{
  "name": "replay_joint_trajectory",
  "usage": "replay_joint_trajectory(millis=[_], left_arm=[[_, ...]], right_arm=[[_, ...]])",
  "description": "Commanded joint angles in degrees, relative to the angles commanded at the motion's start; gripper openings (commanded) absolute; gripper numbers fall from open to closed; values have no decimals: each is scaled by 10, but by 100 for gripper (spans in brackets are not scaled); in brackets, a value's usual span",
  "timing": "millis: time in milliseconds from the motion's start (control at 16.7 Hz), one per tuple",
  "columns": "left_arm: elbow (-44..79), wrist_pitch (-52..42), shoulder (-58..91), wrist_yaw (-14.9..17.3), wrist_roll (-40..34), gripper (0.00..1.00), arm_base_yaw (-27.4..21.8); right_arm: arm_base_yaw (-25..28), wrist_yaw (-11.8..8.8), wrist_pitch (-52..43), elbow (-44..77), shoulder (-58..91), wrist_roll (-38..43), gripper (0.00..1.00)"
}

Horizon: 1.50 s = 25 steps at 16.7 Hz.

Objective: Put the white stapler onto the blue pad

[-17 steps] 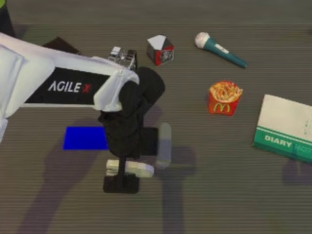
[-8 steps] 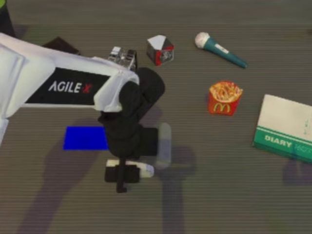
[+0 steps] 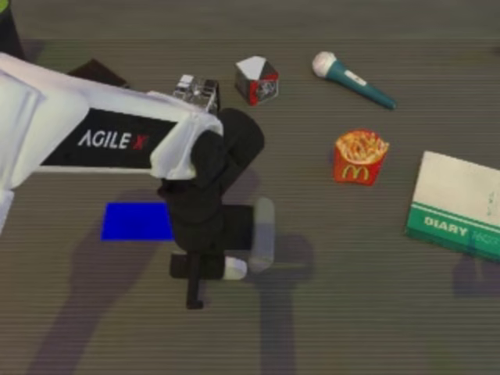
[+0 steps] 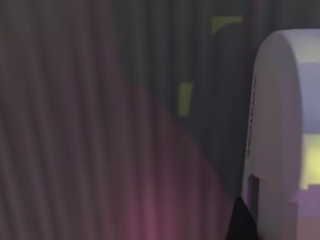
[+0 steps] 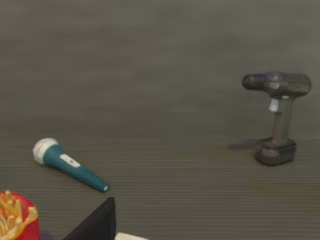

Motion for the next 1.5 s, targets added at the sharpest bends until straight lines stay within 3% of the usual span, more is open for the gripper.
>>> replay_joint_trajectory(millis=[480, 1020, 1500], left_arm=[[7, -9, -4, 0, 2, 0, -1], [117, -199, -80, -1, -2, 0, 9], [124, -209, -80, -4, -19, 0, 7]], right_arm=[[0, 0, 0, 0, 0, 0, 100], [0, 0, 0, 0, 0, 0, 100], [0, 0, 0, 0, 0, 0, 100]])
